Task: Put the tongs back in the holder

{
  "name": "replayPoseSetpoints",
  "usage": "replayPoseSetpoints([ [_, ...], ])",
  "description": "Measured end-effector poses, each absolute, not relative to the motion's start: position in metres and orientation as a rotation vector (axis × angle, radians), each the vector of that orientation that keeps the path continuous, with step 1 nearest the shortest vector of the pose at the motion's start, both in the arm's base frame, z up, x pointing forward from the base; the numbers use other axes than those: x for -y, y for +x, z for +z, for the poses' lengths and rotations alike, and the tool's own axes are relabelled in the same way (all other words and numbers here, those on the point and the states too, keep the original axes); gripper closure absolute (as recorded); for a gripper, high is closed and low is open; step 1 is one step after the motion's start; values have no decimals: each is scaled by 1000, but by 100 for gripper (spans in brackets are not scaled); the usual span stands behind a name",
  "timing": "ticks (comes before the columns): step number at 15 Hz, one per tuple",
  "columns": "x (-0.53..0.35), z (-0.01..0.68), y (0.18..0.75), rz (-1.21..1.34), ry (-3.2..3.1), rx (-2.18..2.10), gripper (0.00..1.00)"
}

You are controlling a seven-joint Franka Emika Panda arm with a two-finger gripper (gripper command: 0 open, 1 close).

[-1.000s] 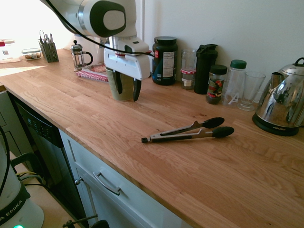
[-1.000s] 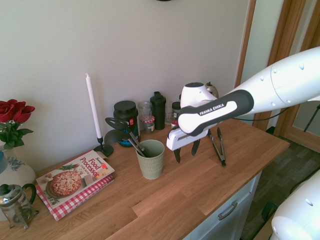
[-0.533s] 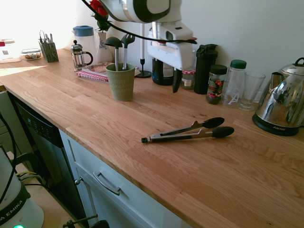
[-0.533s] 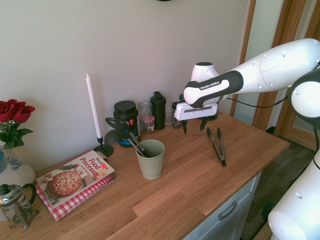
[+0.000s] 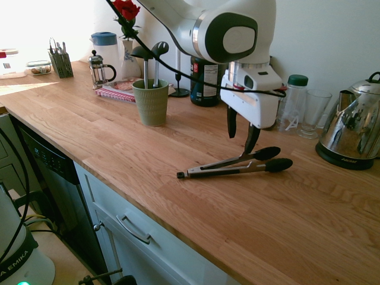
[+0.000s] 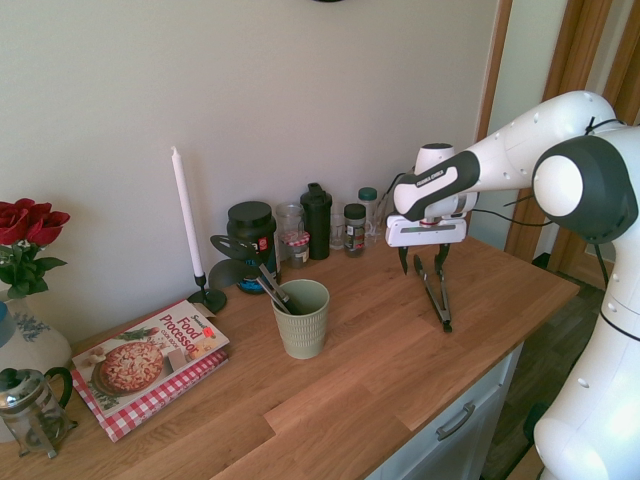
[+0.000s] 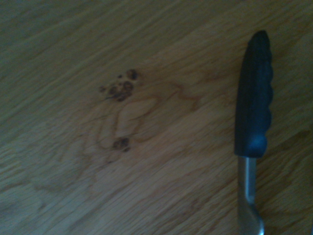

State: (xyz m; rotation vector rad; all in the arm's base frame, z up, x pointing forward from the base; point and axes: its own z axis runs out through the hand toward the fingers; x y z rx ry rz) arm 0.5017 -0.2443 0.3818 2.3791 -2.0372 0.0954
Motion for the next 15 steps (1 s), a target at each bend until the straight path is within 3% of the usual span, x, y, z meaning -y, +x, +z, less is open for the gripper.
replayPoseSetpoints([
  [15,245,338,510,122,2467,2037,100],
])
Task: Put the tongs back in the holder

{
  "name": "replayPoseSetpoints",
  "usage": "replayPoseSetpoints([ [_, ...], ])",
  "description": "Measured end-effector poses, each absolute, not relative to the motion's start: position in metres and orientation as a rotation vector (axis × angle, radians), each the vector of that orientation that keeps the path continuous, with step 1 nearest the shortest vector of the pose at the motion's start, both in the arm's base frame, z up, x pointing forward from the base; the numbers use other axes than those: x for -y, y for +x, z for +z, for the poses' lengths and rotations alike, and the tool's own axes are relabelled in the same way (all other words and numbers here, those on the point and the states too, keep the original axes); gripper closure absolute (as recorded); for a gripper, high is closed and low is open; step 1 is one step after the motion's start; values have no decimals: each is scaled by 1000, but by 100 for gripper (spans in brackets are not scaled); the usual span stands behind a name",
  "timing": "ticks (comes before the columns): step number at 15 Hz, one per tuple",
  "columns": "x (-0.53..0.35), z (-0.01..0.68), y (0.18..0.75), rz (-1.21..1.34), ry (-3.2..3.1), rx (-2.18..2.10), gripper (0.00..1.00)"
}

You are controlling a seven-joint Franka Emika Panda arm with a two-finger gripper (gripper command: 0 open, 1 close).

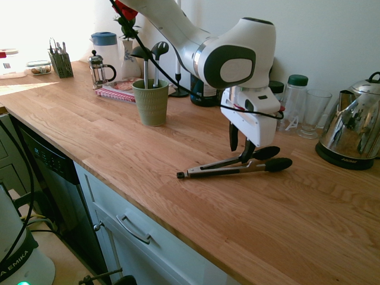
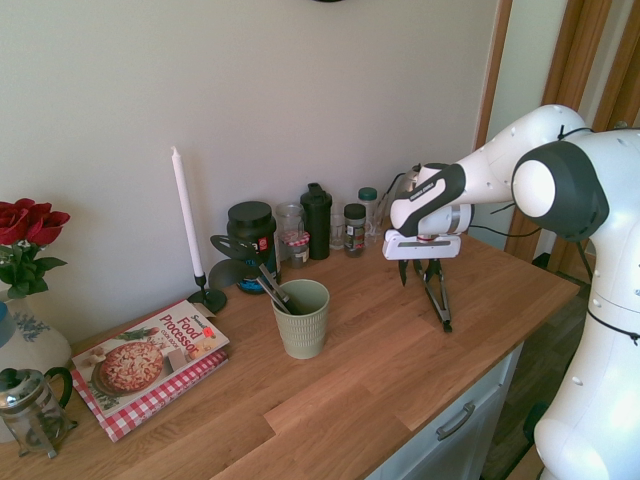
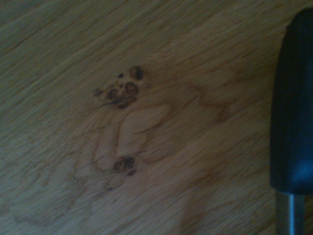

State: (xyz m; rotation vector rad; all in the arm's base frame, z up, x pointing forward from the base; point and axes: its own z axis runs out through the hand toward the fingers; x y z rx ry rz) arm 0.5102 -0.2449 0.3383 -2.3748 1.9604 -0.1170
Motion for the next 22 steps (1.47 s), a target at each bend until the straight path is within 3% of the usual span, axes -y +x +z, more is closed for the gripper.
replayPoseSetpoints([
  [14,232,348,513,-134,-2409,-1903,100],
  [22,158,508,504,-216,-2485,-1538,100],
])
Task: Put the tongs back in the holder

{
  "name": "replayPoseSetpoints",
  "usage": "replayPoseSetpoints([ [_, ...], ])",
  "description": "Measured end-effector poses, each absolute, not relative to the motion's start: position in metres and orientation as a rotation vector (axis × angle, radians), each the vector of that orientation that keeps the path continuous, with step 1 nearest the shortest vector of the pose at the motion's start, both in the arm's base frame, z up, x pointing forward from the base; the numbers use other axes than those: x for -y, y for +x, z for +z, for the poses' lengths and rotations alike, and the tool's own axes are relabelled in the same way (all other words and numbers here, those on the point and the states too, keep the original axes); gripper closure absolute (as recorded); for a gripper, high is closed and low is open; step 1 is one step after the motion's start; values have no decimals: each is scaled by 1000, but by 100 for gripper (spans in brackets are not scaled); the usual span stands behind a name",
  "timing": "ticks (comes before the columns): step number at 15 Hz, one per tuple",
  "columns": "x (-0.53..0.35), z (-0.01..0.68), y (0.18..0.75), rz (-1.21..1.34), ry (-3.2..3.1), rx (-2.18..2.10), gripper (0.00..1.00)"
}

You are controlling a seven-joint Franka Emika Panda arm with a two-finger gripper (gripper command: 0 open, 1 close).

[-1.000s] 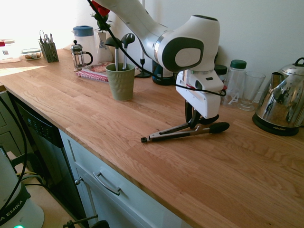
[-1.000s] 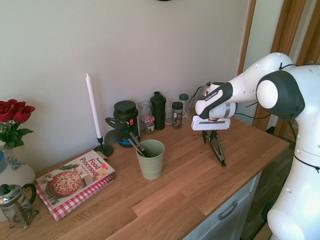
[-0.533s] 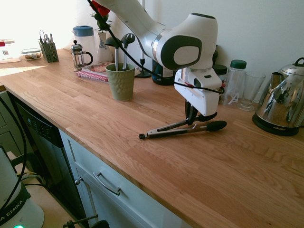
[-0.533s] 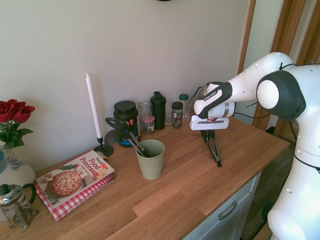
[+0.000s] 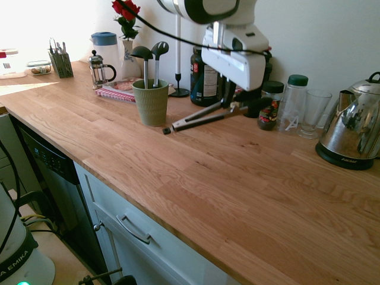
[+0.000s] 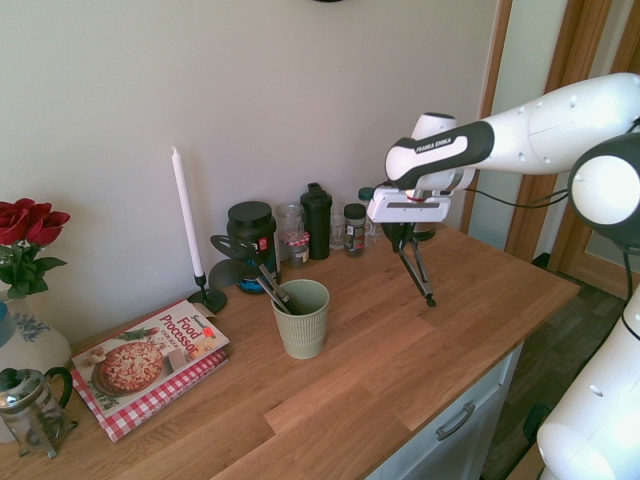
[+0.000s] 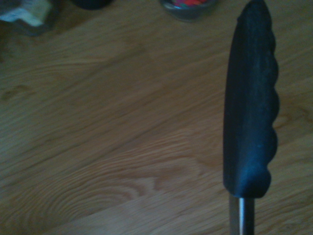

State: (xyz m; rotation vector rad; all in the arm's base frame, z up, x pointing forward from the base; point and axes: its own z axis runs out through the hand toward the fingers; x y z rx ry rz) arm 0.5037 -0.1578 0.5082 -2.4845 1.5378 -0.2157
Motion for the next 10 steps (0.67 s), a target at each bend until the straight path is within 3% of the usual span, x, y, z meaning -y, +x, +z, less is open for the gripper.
replayPoseSetpoints([
  [6,27,632,499,-658,-2490,-1383,100],
  [10,-68,649,500,-1015,-2349,-1307,100],
])
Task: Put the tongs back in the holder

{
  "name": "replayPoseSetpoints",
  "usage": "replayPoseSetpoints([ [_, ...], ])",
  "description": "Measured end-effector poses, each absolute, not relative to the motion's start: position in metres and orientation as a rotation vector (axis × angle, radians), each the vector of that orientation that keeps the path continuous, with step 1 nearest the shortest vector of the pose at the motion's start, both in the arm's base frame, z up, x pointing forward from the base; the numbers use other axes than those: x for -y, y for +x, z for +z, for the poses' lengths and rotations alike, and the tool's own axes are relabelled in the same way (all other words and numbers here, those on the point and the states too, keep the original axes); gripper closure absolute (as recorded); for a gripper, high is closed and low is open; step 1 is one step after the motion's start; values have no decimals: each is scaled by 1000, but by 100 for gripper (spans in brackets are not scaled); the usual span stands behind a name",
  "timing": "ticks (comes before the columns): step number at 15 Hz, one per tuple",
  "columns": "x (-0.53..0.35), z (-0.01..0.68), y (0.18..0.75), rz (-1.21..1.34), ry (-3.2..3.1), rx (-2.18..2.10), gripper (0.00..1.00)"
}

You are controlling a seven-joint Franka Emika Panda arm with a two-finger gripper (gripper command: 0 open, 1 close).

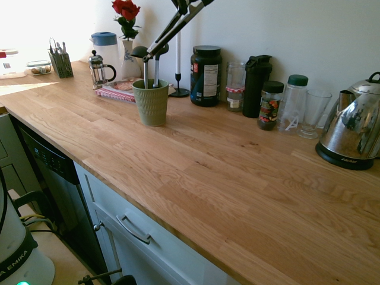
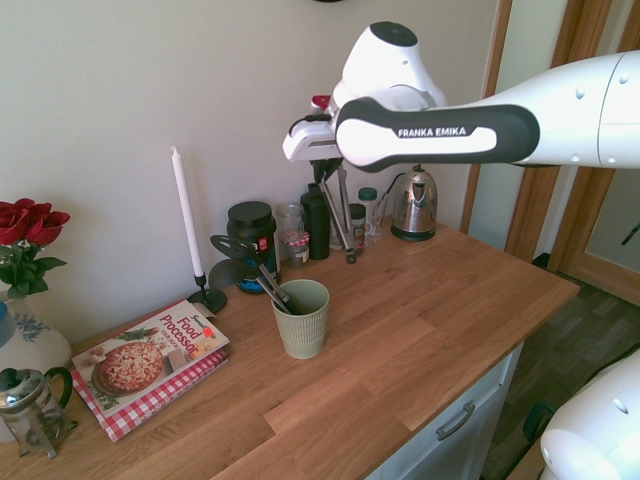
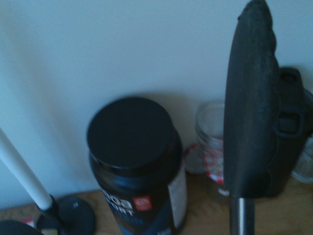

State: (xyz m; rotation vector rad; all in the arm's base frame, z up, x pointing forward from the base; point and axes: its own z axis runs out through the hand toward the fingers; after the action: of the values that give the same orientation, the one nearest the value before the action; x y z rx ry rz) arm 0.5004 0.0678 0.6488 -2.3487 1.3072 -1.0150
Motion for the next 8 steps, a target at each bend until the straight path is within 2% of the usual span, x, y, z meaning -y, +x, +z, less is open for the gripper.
replayPoseSetpoints([
  [4,-135,595,490,-1292,-2290,-1192,100],
  [8,-148,547,482,-1407,-2298,-1183,100],
])
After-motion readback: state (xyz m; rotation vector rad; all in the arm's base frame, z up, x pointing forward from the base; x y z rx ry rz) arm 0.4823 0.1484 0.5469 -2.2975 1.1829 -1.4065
